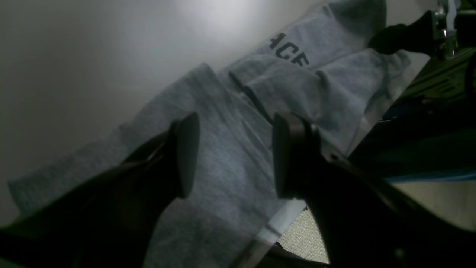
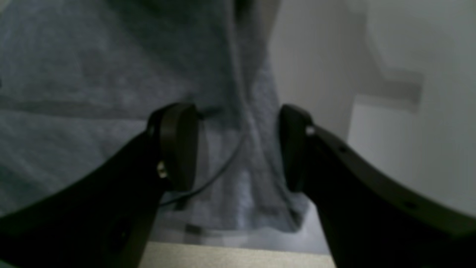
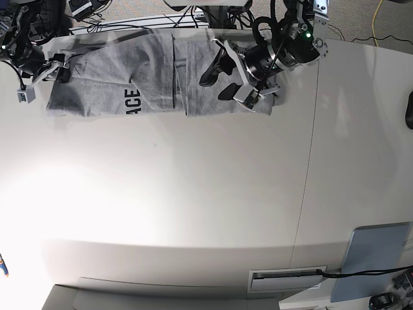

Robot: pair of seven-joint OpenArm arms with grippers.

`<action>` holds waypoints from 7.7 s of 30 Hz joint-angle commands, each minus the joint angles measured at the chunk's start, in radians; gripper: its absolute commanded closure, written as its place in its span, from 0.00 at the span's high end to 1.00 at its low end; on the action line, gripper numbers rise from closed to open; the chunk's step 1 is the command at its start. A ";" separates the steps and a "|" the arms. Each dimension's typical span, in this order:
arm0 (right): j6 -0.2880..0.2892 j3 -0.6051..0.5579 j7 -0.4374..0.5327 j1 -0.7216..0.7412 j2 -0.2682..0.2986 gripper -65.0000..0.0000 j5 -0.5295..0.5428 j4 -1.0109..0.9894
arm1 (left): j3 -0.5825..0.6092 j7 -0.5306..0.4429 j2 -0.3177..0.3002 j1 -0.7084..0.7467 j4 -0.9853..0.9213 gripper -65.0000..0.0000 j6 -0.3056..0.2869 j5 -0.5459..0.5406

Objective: Fold the T-shirt properly

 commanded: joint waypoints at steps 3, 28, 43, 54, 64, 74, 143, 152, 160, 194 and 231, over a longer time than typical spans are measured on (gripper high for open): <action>0.002 0.002 -0.016 -0.003 0.008 0.53 0.002 0.006 | 0.000 -0.022 0.003 -0.003 0.015 0.50 -0.005 -0.016; 0.043 0.002 -0.023 0.078 0.077 0.53 -0.037 -0.079 | 0.000 -0.022 0.003 -0.003 0.015 0.50 -0.004 -0.016; 0.095 0.002 -0.134 0.080 -0.019 0.49 0.088 -0.079 | 0.000 -0.022 0.003 -0.002 0.015 0.50 -0.004 -0.016; 0.095 0.003 -0.050 0.080 0.010 0.00 0.088 -0.076 | 0.000 -0.022 0.003 -0.002 0.015 0.50 -0.004 0.066; 0.032 0.004 -0.034 0.079 0.118 0.00 0.103 0.138 | 0.000 -0.026 0.003 0.000 0.015 0.50 0.140 0.333; -0.034 0.002 -0.169 0.079 -0.042 0.00 0.167 0.570 | -0.174 -0.066 0.003 0.003 -0.143 0.50 0.110 0.290; -0.111 -0.932 0.098 0.025 -0.335 0.07 -0.440 0.787 | -0.505 0.016 0.002 -0.047 -0.247 0.50 -0.229 -0.237; -0.032 -0.932 0.132 0.031 -0.335 0.49 -0.347 0.787 | -0.506 0.016 0.002 -0.047 -0.247 0.50 -0.229 -0.237; -0.064 -0.905 0.137 0.035 -0.334 0.49 -0.504 0.787 | -0.506 0.016 0.003 -0.047 -0.247 0.50 -0.234 -0.239; -0.070 -0.655 0.206 0.398 -0.209 0.00 -0.576 0.098 | -0.014 -0.032 0.002 -0.020 -0.296 0.00 -0.234 0.092; -0.092 -0.606 0.218 0.236 -0.167 0.00 -0.502 0.290 | -0.196 -0.179 -0.095 -0.529 -0.730 0.00 -0.138 0.123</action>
